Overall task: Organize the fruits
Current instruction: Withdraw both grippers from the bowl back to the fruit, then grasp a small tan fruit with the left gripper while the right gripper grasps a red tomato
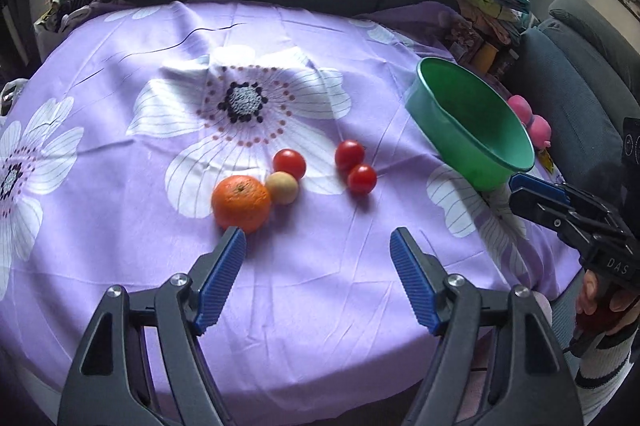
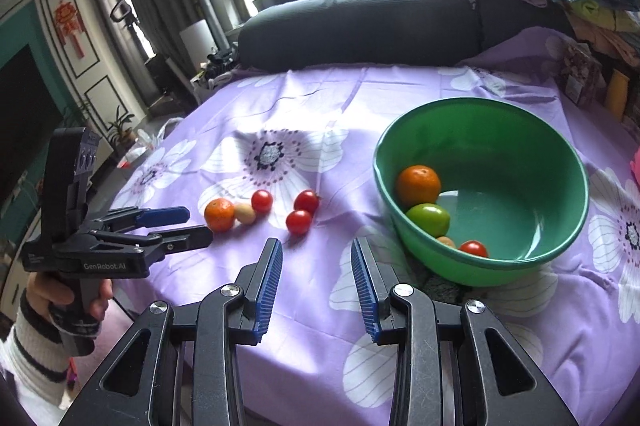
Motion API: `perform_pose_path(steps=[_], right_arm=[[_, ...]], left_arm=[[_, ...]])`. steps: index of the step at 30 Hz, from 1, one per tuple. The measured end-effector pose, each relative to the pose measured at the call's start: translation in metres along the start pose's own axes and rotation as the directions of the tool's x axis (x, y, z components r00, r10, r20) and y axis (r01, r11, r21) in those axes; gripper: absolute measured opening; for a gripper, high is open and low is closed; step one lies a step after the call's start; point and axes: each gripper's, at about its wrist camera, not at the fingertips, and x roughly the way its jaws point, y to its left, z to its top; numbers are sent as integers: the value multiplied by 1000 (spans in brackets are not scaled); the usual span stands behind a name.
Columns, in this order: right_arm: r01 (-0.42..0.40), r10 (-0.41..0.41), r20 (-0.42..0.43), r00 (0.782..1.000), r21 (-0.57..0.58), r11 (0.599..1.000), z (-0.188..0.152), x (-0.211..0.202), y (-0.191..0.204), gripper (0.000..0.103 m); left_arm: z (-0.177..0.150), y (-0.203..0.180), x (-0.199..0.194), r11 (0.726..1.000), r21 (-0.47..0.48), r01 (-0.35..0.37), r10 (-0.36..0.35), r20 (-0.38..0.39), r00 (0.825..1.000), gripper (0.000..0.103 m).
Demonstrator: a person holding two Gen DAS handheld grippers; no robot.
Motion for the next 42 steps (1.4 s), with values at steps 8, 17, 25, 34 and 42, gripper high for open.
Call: perform_pose_path(steps=[8, 17, 25, 34, 42], right_arm=[[-22, 19, -87, 996, -39, 999, -9, 25, 23, 36], [-21, 14, -128, 992, -52, 998, -13, 44, 34, 36], [-14, 9, -139, 990, -32, 999, -11, 54, 30, 36], [-17, 10, -156, 988, -42, 999, -4, 70, 28, 36], [-1, -16, -187, 982, -89, 996, 8, 91, 31, 36]], left_arm=[[-14, 11, 0, 996, -45, 81, -82, -16, 996, 73], [-8, 4, 26, 989, -59, 138, -141, -64, 988, 66], [6, 16, 51, 989, -90, 113, -123, -113, 986, 60], [23, 30, 58, 998, -56, 42, -47, -104, 993, 57], [37, 33, 62, 1000, -6, 15, -15, -93, 996, 50]])
